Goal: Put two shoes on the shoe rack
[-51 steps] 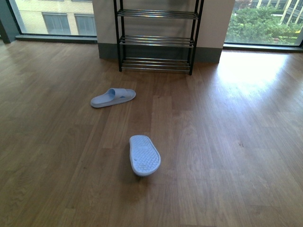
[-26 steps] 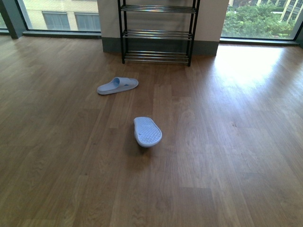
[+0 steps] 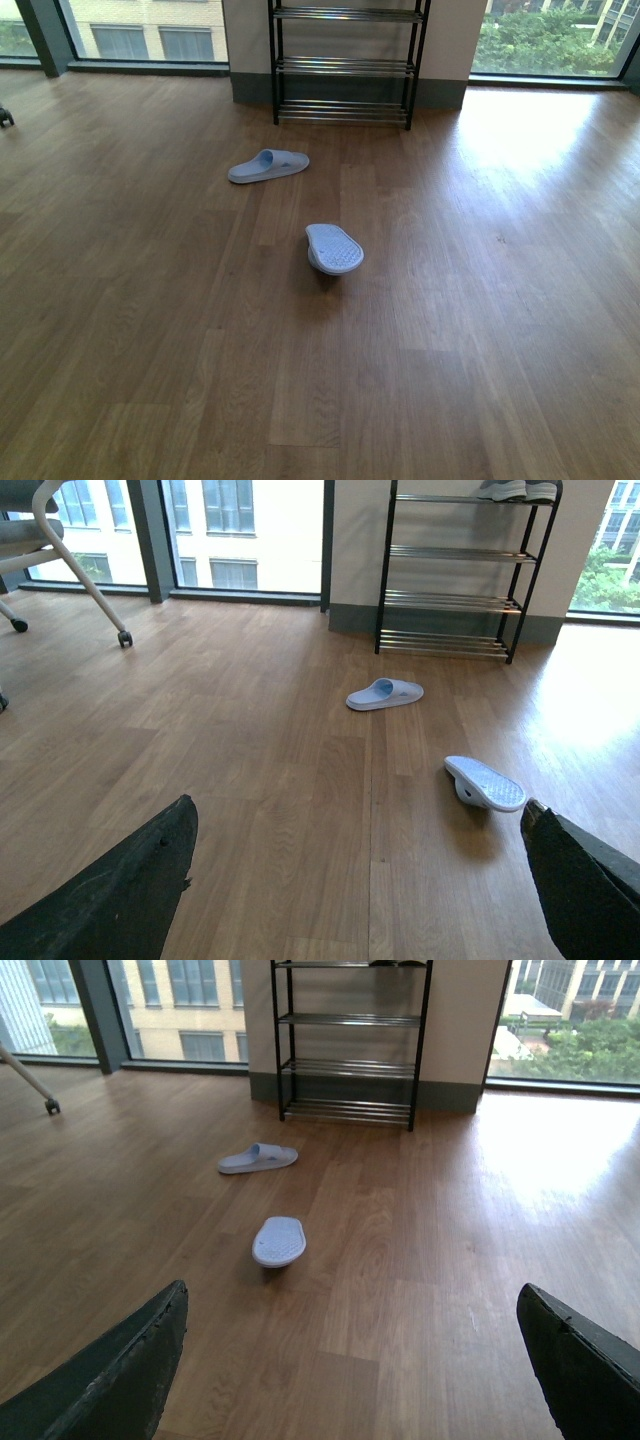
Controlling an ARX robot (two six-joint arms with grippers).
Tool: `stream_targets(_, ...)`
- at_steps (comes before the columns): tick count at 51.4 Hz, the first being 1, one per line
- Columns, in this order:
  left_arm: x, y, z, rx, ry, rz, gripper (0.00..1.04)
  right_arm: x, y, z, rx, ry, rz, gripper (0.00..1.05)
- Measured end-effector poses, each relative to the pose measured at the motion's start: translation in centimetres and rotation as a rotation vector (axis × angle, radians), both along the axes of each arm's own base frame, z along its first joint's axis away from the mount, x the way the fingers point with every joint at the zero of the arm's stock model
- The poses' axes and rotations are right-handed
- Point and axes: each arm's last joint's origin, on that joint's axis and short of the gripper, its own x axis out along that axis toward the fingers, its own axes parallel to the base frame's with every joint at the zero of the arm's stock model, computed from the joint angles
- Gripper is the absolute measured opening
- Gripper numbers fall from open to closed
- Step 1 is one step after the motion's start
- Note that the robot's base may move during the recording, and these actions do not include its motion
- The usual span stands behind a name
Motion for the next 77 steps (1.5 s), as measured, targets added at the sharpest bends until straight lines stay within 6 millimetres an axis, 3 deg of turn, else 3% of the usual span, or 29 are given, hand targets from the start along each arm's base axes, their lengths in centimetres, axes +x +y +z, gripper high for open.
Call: stream_targets(77,0.00,0.00,0.00,0.000,0.000,-0.002,0.95,0.00,0.00,0.00,0.000,0.000,0.000,0.95)
